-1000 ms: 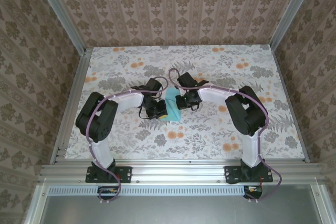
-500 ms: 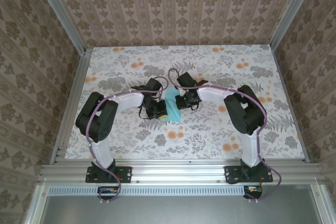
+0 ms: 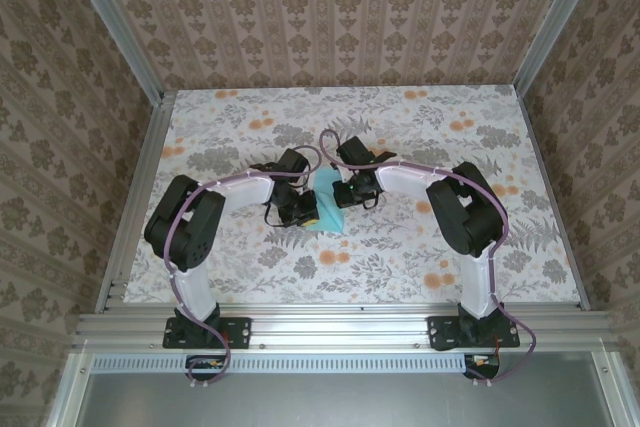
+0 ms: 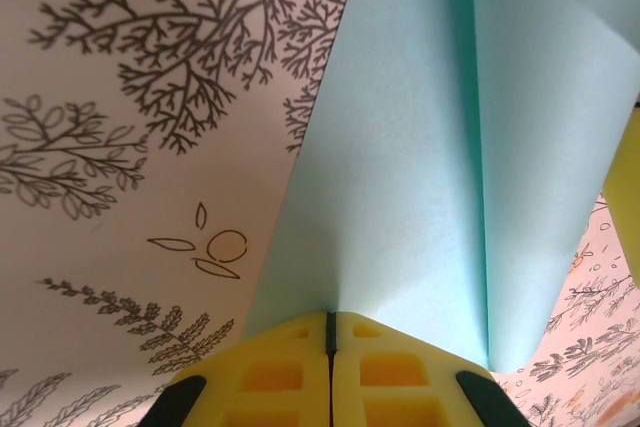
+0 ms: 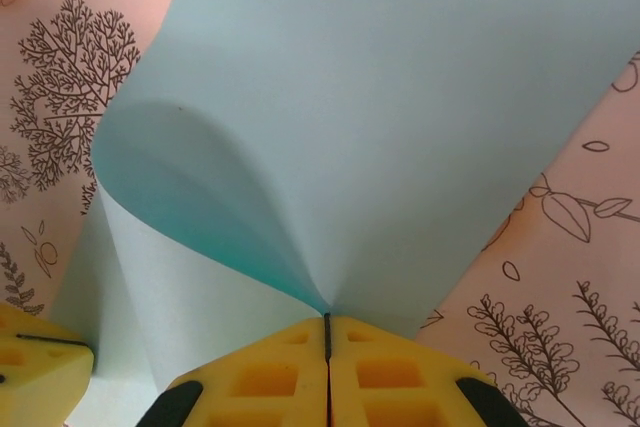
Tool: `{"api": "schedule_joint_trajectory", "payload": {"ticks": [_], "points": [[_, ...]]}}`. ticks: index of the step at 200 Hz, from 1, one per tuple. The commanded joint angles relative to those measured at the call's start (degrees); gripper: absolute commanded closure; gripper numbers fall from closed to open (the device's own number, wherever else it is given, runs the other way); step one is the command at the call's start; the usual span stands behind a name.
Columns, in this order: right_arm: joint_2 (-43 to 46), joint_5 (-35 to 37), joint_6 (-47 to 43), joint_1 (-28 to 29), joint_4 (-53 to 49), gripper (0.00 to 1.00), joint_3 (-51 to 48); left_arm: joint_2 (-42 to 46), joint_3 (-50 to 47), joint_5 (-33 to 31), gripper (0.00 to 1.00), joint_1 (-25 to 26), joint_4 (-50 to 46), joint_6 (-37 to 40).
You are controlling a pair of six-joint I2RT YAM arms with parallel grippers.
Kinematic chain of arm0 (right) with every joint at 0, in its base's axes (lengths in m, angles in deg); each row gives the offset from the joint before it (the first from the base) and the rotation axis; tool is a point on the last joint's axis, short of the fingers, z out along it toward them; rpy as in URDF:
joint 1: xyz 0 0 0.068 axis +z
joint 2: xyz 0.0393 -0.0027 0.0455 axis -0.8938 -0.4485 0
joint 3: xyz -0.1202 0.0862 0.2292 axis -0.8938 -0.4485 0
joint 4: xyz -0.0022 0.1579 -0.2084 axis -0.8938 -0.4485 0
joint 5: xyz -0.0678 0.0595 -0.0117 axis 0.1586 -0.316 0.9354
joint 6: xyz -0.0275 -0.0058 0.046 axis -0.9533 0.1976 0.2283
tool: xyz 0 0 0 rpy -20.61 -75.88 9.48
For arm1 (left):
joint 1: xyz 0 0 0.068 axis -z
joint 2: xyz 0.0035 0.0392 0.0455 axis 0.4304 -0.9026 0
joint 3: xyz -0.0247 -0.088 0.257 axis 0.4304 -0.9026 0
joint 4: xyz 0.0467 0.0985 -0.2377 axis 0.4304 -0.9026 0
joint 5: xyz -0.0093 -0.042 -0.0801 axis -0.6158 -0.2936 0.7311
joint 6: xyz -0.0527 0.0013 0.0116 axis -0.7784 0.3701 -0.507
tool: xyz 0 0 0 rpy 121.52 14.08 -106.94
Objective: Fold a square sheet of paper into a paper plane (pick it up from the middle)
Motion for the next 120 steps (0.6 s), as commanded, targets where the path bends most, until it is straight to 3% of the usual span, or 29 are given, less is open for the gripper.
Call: {"api": "schedule_joint_trajectory", "payload": {"ticks": [1,120], "points": [[-1.29,-1.26,-0.98,-0.32,0.24,0.92,1.77,-1.93,0.44,-1.19,0.94,0.64,-3.41,1.32],[-3.47,0.45,-0.9,-0.59,-0.93,0.92,2.63,-1.07,1.6,-1.11,0.94,0.72,-3.93,1.82]]}}
